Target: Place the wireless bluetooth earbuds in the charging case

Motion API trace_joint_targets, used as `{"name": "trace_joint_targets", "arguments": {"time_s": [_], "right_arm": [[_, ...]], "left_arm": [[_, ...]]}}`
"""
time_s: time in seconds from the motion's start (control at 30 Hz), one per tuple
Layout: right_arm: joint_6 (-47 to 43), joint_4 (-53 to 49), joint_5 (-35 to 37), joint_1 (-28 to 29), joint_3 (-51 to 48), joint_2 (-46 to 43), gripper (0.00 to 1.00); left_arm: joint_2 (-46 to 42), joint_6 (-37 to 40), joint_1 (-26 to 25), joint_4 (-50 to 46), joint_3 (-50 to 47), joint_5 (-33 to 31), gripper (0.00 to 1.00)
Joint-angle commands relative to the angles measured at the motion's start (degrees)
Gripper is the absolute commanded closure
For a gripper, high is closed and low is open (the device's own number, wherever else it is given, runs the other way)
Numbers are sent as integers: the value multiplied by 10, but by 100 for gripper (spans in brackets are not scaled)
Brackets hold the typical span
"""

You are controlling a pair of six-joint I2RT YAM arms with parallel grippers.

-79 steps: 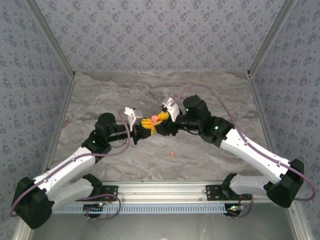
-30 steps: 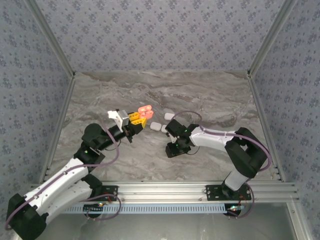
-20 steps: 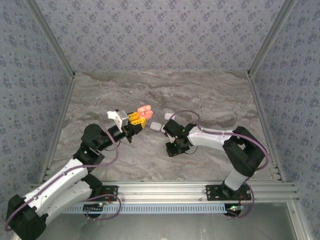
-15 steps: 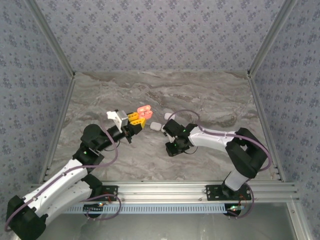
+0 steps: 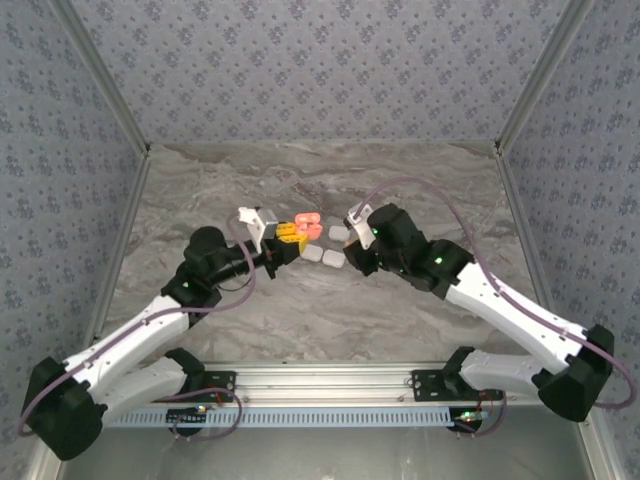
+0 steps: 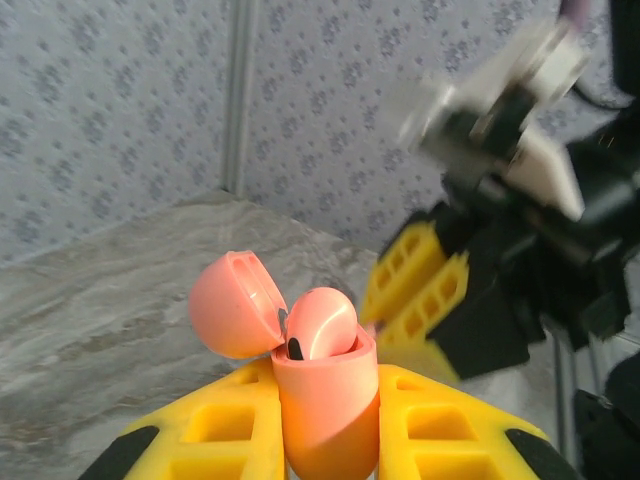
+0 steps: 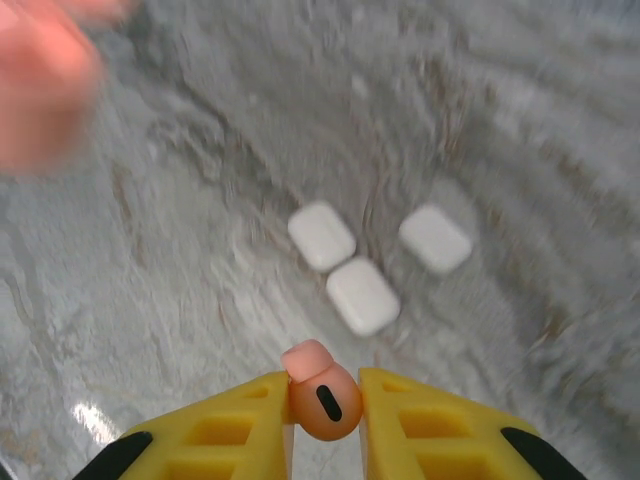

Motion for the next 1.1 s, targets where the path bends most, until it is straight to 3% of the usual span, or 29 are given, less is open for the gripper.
{"name": "trace_joint_targets", "arguments": {"time_s": [0.0, 0.13, 0.43, 0.8, 1.07], "right_arm": [[-89, 8, -1, -4, 39, -19, 75], [-129, 3, -29, -7, 54, -22, 75], [-148, 29, -89, -8, 79, -23, 75], [-151, 26, -106, -5, 64, -20, 76], [-155, 12, -77, -3, 64, -1, 75]], "left_arm": [[23, -20, 0, 17, 38, 86, 100], [39, -23, -1, 24, 42, 129, 100], [49, -21, 0, 22, 46, 142, 100], [54, -23, -1, 25, 48, 132, 100], [53, -25, -1, 26, 48, 132, 100]]}}
